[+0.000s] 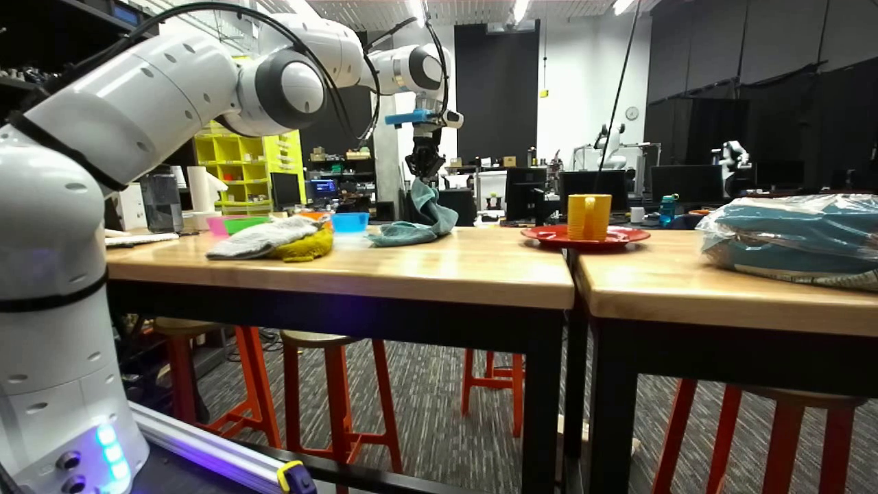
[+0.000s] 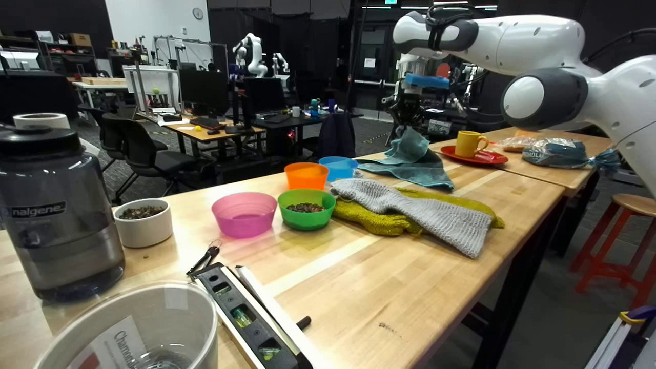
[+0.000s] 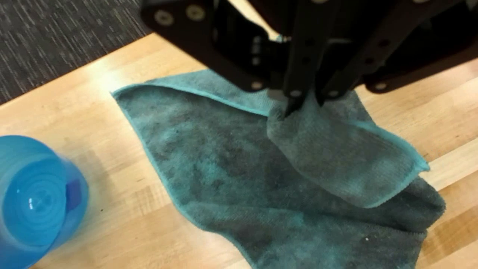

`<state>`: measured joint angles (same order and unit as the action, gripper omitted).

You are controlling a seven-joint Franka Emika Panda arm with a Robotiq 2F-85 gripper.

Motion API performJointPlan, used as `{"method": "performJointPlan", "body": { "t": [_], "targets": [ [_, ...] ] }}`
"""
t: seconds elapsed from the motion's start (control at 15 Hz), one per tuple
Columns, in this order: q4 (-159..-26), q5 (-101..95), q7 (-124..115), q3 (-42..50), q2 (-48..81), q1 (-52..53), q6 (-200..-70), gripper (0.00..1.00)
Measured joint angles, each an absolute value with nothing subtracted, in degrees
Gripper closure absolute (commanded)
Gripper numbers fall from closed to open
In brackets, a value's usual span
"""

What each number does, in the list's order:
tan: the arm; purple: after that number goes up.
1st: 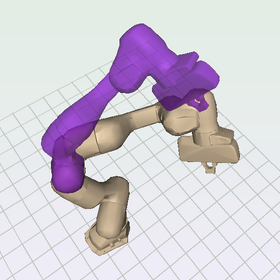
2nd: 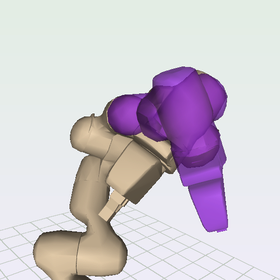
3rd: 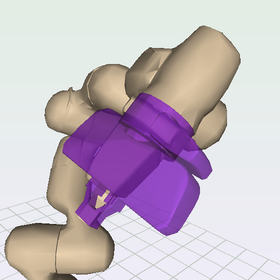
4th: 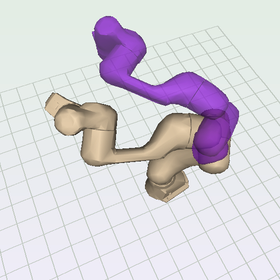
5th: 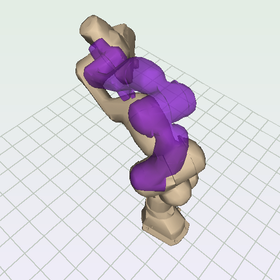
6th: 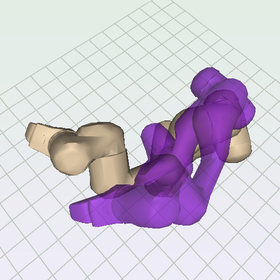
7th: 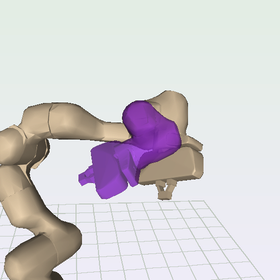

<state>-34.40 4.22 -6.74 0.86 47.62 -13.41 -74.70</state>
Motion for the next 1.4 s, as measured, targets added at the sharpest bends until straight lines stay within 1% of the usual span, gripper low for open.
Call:
{"method": "performJointPlan", "body": {
  "t": [0.6,0.87,1.2,1.27,1.33,1.4],
  "targets": [
    [-40.98,4.76,-8.75,-1.58,45.68,-12.15,-74.12,0.99],
    [-48.02,5.41,-9.71,-2.62,42.20,-12.00,-75.21,0.99],
    [-60.57,6.96,-9.99,-3.43,36.41,-11.98,-78.86,0.99],
    [-63.15,7.04,-9.99,-3.54,35.28,-11.98,-79.79,0.71],
    [-65.85,7.09,-9.99,-3.65,34.07,-11.98,-80.79,0.69],
    [-68.56,7.11,-9.99,-3.78,32.84,-11.98,-81.81,0.65]
  ]
}}
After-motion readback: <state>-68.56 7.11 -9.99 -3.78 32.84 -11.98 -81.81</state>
